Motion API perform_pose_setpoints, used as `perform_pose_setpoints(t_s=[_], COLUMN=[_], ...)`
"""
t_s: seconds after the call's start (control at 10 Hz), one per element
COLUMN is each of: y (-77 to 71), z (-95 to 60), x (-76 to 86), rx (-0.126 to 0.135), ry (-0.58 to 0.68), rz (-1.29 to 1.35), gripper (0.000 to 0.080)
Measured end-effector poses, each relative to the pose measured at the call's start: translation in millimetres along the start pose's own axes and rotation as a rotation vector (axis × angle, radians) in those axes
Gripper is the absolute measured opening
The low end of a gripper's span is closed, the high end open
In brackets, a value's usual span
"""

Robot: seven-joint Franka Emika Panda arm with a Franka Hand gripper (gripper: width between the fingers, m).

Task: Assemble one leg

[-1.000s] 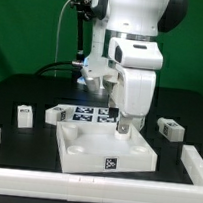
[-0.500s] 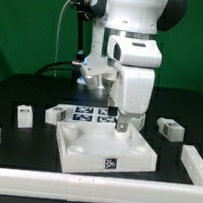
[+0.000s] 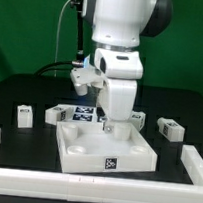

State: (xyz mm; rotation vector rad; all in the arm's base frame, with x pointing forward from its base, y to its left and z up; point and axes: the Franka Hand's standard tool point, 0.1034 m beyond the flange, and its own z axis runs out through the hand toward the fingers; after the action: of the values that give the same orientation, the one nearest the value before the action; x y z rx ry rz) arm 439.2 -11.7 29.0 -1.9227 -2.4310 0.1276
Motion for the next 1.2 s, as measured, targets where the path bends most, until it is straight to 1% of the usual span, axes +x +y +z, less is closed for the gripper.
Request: perform_pose_setpoints(t_s=[0.1, 0.3, 0.4, 0.5, 0.6, 0.7, 0.8, 0.9, 1.0, 1.1, 1.2], y=[-5.3, -7.4, -6.9, -5.3, -3.6, -3.1, -3.8, -4.0, -4.2, -4.0, -3.2], z=[6.9, 15.9, 18.1, 16.6, 15.4, 15.5, 15.9, 16.1, 16.3, 16.2, 15.7], x=[-2.1, -3.7, -3.2, -3.6, -2.4, -1.5, -2.4, -2.5, -2.5, -2.5, -2.7], rx=[0.015, 0.029, 0.032, 0.025, 0.021, 0.022, 0.023, 0.024, 0.024, 0.024, 0.02], ry=[0.007, 0.015, 0.017, 0.016, 0.015, 0.015, 0.015, 0.016, 0.016, 0.016, 0.015], rz=[0.006, 0.014, 0.014, 0.014, 0.021, 0.027, 0.029, 0.029, 0.029, 0.03, 0.03], gripper=[0.065, 0.065, 0.065, 0.065, 0.0626, 0.0495, 0.0495, 0.0294, 0.0128, 0.0128, 0.0063])
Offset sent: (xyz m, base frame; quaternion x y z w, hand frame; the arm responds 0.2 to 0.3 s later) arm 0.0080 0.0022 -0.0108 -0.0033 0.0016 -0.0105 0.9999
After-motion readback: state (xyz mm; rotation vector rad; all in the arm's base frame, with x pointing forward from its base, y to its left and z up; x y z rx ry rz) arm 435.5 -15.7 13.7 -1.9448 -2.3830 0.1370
